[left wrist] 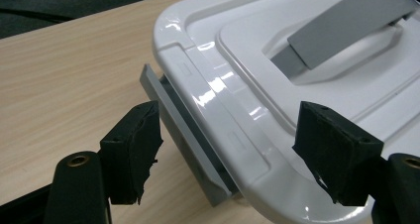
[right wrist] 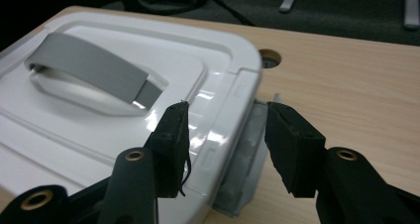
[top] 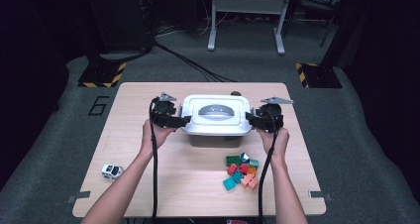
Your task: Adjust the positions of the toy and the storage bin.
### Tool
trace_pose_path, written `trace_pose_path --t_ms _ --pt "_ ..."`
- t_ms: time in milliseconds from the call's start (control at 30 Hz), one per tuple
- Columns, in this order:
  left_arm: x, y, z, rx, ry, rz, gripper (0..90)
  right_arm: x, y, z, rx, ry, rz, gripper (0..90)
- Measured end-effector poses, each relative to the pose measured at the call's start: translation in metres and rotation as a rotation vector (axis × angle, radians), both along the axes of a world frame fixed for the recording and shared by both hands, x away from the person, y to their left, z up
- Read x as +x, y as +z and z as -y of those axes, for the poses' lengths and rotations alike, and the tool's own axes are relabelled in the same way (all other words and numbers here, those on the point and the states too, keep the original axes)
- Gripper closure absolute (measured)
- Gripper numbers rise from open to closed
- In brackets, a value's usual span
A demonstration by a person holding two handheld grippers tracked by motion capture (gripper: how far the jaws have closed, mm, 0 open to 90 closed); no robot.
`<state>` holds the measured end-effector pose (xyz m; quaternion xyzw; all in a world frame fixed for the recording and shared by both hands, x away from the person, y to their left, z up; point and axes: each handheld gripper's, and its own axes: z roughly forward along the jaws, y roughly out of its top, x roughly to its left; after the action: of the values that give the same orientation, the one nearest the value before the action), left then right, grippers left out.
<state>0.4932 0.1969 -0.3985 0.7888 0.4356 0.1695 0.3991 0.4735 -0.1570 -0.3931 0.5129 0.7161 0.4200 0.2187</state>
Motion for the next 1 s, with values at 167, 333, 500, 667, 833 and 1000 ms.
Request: trace_pose_path --t_ms 167,333,500,667,833,1000 --pt "0.004 -0.002 0.002 -0.015 0.010 0.003 30.1 0.001 -0.001 0.008 -0.035 -0.065 -0.043 58.3" --pt "0.005 -0.007 -0.001 -0.033 0.005 -0.028 40.0 0.008 -0.013 0.007 -0.046 -0.087 -0.118 70.4" --pt "0.002 -0.007 -0.003 -0.067 0.013 -0.033 41.1 0.012 -0.022 0.003 -0.040 -0.090 -0.148 77.8" --pt "-0.005 -0.007 -0.005 -0.065 0.028 -0.036 41.5 0.018 -0.023 0.002 -0.037 -0.087 -0.153 78.9" --pt "-0.016 -0.006 -0.008 -0.065 0.043 -0.034 42.0 0.027 -0.023 0.000 -0.039 -0.050 -0.158 79.5" --pt "-0.023 -0.006 -0.009 -0.081 0.065 -0.022 42.2 0.033 -0.023 -0.006 -0.032 -0.051 -0.166 79.6"
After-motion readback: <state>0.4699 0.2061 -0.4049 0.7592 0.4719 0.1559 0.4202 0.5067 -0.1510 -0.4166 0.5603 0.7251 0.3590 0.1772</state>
